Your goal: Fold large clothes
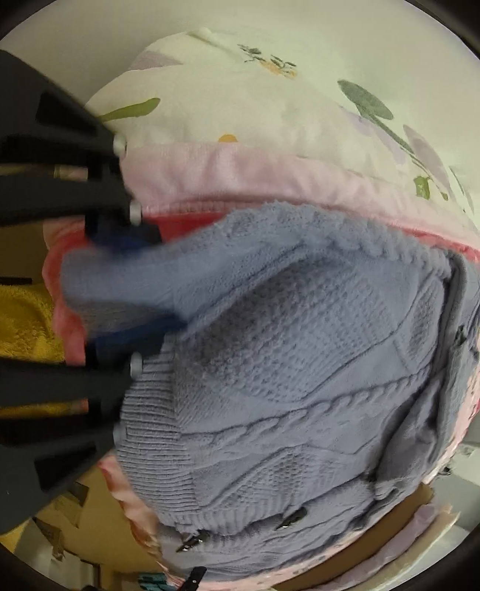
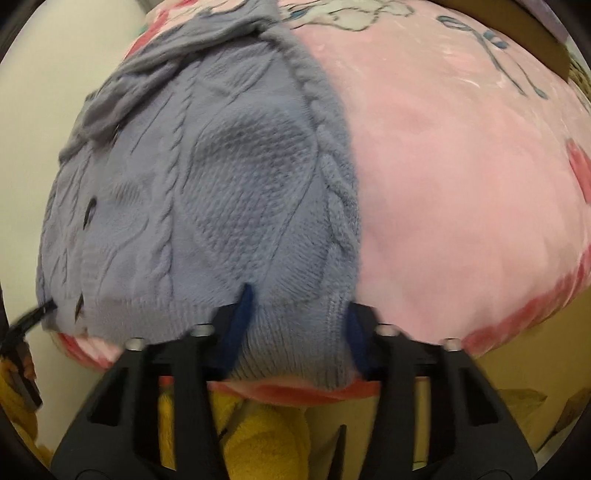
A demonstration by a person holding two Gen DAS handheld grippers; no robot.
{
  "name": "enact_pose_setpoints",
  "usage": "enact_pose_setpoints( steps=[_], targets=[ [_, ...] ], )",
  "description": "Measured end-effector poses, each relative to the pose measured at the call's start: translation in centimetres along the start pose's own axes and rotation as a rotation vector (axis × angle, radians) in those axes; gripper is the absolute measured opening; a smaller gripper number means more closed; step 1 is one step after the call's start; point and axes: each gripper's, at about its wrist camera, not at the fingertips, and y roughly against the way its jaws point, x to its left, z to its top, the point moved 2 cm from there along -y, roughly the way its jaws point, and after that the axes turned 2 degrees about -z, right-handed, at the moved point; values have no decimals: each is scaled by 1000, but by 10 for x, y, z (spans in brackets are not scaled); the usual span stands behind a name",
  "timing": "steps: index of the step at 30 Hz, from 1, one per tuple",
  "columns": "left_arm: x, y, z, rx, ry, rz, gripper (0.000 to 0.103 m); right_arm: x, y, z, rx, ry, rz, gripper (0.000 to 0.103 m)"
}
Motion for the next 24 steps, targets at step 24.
enact_pose_setpoints(
  steps=[24],
  targets=[
    [24,152,258,-393,37,34,9,99,164,246,-379,123,-139,8]
  ],
)
